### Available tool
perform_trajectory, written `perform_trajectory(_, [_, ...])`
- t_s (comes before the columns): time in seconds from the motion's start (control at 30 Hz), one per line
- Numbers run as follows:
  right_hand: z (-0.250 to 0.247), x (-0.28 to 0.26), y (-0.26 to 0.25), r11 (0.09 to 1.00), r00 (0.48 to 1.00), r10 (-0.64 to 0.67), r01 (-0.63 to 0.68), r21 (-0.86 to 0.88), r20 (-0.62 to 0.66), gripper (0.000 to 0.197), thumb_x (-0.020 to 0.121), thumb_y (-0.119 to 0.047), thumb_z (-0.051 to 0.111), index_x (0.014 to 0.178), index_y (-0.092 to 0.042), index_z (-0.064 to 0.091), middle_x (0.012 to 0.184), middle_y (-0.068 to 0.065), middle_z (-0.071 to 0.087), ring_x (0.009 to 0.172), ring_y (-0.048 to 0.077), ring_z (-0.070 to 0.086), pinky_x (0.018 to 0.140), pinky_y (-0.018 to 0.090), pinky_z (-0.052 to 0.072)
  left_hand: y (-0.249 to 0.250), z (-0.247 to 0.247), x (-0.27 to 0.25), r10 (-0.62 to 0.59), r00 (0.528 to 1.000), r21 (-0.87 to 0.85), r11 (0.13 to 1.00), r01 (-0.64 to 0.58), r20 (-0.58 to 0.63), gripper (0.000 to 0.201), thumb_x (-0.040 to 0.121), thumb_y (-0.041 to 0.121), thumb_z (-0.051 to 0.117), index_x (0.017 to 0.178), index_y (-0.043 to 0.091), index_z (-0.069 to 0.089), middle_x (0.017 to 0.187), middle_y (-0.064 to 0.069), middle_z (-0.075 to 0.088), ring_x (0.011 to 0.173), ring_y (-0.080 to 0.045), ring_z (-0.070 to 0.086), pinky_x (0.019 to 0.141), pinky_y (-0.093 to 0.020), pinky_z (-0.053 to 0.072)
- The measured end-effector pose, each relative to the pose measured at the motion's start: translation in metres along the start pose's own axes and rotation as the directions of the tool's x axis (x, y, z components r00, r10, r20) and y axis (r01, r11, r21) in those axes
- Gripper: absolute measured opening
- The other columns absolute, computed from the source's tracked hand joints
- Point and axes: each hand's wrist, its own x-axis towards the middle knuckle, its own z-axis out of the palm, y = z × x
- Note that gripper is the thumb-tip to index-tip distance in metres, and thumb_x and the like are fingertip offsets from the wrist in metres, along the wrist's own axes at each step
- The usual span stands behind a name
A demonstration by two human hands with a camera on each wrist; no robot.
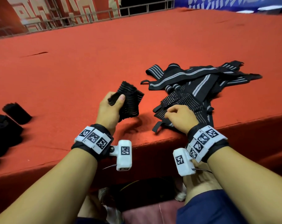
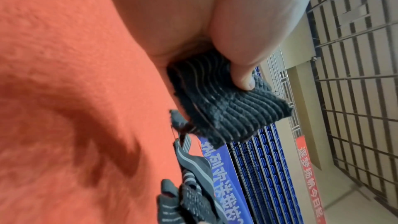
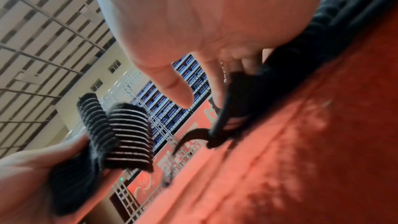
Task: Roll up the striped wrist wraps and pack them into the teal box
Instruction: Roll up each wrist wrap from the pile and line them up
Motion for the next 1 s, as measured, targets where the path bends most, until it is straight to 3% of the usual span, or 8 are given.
perform_trajectory(0.13, [0.011,-0.003,-0.022,0.982,0.983,-0.178,0.180,0.062,-0.036,0.043,0.082,-0.034,0.075,0.122,-0.023,0.065,0.118,-0.005,0.069,0.117,0.018,0.060,0.108,0.043,0.041,0.004,-0.003,-0.001,-0.054,0.995,-0.176,0.982,0.067,0.079,0.007,0.101,0.017,0.060,0.102,0.010,0.060,0.091,-0.009,0.065,0.083,-0.026,0.065,0.070,-0.041,0.059])
perform_trajectory(0.27, [0.026,-0.006,-0.043,0.930,0.960,-0.271,0.242,0.278,0.072,0.066,0.067,-0.051,0.074,0.124,-0.023,0.057,0.117,-0.003,0.069,0.112,0.015,0.065,0.103,0.046,0.049,0.013,-0.006,-0.008,-0.072,0.988,-0.273,0.956,0.108,0.137,0.019,0.105,0.019,0.051,0.113,0.004,0.060,0.099,-0.015,0.068,0.087,-0.028,0.068,0.068,-0.039,0.060])
perform_trajectory(0.33, [0.032,-0.005,-0.047,0.893,0.957,-0.280,0.233,0.386,0.071,0.048,0.070,-0.038,0.080,0.111,-0.024,0.059,0.106,0.001,0.071,0.103,0.025,0.068,0.096,0.053,0.053,0.016,-0.010,-0.011,-0.091,0.987,-0.264,0.956,0.125,0.134,0.020,0.106,0.017,0.046,0.108,0.006,0.062,0.093,-0.010,0.070,0.081,-0.024,0.070,0.063,-0.036,0.059])
perform_trajectory(0.43, [0.034,-0.005,-0.051,0.850,0.962,-0.272,0.243,0.468,-0.005,0.025,0.079,-0.010,0.083,0.089,-0.024,0.064,0.094,0.004,0.071,0.095,0.032,0.070,0.085,0.057,0.057,0.013,-0.023,-0.010,-0.100,0.994,-0.200,0.974,0.105,0.036,0.019,0.106,0.014,0.047,0.106,0.004,0.064,0.095,-0.015,0.068,0.083,-0.028,0.067,0.074,-0.042,0.059])
perform_trajectory(0.57, [0.036,-0.004,-0.055,0.853,0.959,-0.250,0.283,0.438,-0.131,0.029,0.064,-0.027,0.089,0.084,-0.025,0.069,0.089,0.001,0.076,0.087,0.021,0.074,0.085,0.049,0.059,0.009,-0.049,-0.007,-0.118,0.977,-0.093,0.990,0.103,-0.180,0.026,0.105,0.009,0.047,0.094,0.010,0.071,0.093,-0.014,0.068,0.089,-0.029,0.064,0.089,-0.055,0.054])
perform_trajectory(0.73, [0.036,-0.006,-0.072,0.820,0.952,-0.266,0.306,0.483,-0.152,0.032,0.073,-0.002,0.085,0.094,-0.016,0.066,0.088,0.003,0.075,0.082,0.015,0.073,0.082,0.038,0.061,0.014,-0.067,-0.012,-0.129,0.954,-0.062,0.991,0.116,-0.271,0.028,0.096,-0.001,0.052,0.079,0.013,0.070,0.074,-0.002,0.068,0.070,-0.016,0.066,0.070,-0.029,0.055])
perform_trajectory(0.87, [0.043,-0.011,-0.091,0.813,0.936,-0.327,0.350,0.465,-0.132,0.031,0.074,-0.004,0.085,0.086,-0.027,0.068,0.090,-0.001,0.075,0.090,0.016,0.073,0.086,0.040,0.060,0.024,-0.072,-0.021,-0.063,0.971,0.036,0.997,0.073,-0.232,0.031,0.083,-0.010,0.047,0.076,0.011,0.069,0.072,0.000,0.068,0.061,-0.005,0.062,0.059,-0.017,0.050])
perform_trajectory(1.0, [0.050,-0.019,-0.108,0.796,0.906,-0.389,0.422,0.434,-0.167,0.020,0.076,-0.017,0.086,0.074,-0.030,0.071,0.076,-0.011,0.070,0.076,0.005,0.064,0.076,0.030,0.055,0.033,-0.081,-0.027,0.146,0.984,0.279,0.954,-0.113,-0.101,0.024,0.074,0.015,0.058,0.089,0.031,0.070,0.098,-0.001,0.069,0.083,-0.003,0.061,0.079,-0.021,0.049])
